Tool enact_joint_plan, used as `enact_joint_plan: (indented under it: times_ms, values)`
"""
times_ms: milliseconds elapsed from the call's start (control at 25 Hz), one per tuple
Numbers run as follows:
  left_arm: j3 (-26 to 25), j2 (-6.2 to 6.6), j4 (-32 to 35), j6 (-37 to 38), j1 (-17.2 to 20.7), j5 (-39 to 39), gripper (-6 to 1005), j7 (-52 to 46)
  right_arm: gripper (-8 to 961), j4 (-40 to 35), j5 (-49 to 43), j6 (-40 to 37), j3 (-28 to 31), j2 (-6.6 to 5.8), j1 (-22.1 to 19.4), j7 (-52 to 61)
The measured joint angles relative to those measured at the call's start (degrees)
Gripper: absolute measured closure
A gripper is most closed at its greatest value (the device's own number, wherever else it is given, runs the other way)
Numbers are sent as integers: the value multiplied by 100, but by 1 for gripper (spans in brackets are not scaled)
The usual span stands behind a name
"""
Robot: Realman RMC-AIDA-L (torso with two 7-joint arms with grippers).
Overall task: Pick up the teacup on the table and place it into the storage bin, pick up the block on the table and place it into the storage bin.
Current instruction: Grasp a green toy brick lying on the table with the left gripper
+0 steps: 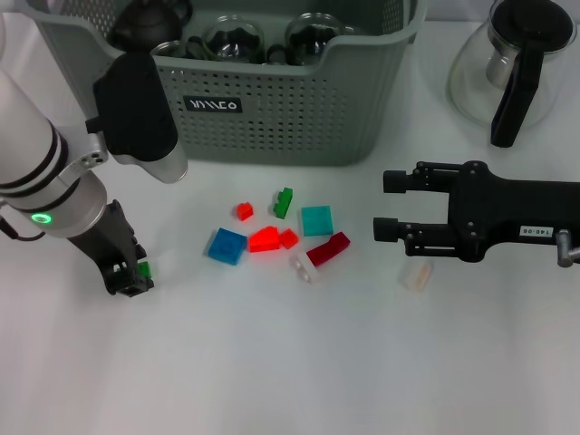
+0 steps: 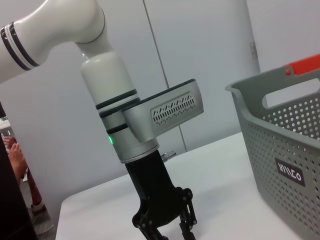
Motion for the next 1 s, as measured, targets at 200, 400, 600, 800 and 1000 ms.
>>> enact_joint_plan:
  times_ms: [200,400,600,800,1000]
  values:
    - [3,3,-27,-46,-6,0,652,-7,212,0,0,0,0,3,-5,0]
    - [5,1,-91,-86,-23,8,666,-8,212,0,0,0,0,11,-14,0]
    - [5,0,-140,-113,-26,9,680,-20,212,0,0,0,0,13,-14,0]
    - [4,1,-198,-165,-34,9,694,-41,212,27,0,0,0,13,-14,0]
    - [3,7,-221,-199,-36,8,708,-72,211,63,0,0,0,5,-8,0]
